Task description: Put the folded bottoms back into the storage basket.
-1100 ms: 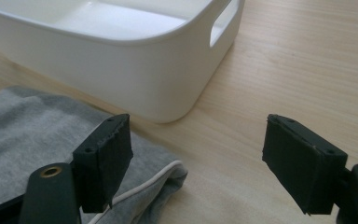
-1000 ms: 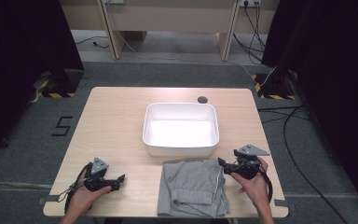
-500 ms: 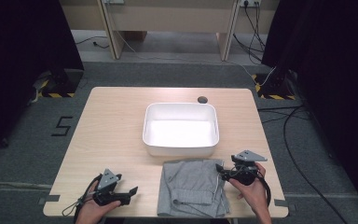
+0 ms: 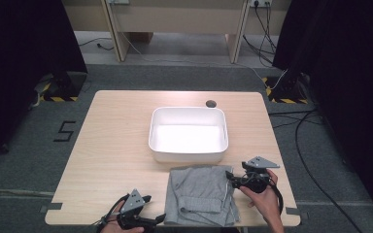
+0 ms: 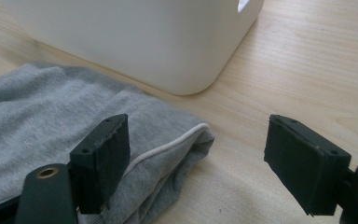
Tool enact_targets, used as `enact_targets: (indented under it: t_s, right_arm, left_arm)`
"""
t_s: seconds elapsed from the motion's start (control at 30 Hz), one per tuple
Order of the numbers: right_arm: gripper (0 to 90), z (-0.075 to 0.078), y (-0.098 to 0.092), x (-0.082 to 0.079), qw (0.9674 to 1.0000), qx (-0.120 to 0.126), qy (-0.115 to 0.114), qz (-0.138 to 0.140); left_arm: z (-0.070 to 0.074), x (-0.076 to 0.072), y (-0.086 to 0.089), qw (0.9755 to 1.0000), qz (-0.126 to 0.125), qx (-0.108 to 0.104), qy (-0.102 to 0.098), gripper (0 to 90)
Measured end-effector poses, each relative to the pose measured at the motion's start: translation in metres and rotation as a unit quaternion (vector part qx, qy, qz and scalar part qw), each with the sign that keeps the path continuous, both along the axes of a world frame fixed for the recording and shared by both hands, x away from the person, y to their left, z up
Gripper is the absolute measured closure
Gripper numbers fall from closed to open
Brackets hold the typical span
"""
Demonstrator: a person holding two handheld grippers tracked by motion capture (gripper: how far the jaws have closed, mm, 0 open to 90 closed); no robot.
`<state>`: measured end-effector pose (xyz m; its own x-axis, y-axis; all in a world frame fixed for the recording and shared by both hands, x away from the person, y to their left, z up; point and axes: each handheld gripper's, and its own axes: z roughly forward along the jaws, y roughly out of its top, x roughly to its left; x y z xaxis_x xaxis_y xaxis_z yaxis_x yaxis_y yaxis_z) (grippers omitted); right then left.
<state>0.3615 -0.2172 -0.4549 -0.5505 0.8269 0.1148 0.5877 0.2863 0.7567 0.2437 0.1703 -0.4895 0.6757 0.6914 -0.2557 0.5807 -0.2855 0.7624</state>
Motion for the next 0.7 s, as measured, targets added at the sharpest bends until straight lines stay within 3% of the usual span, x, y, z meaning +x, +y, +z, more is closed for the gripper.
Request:
enact_targets:
  t_s: [0.13, 0.27, 0.7]
  right_arm:
    - [23.3, 0.000, -0.002, 0.000, 1.0000, 0.001, 0.000, 0.000]
    - [23.4, 0.000, -0.002, 0.001, 1.0000, 0.001, -0.001, 0.000]
    - [23.6, -0.002, 0.001, 0.002, 0.9999, -0.004, 0.006, 0.008]
  left_arm:
    - [-0.003, -0.002, -0.010, 0.9997, -0.018, -0.004, 0.015, 14.8]
    - [-0.003, -0.002, -0.016, 0.9991, -0.024, -0.021, 0.026, 14.5]
    - [-0.003, -0.001, -0.048, 0.9991, -0.040, -0.007, 0.013, 14.6]
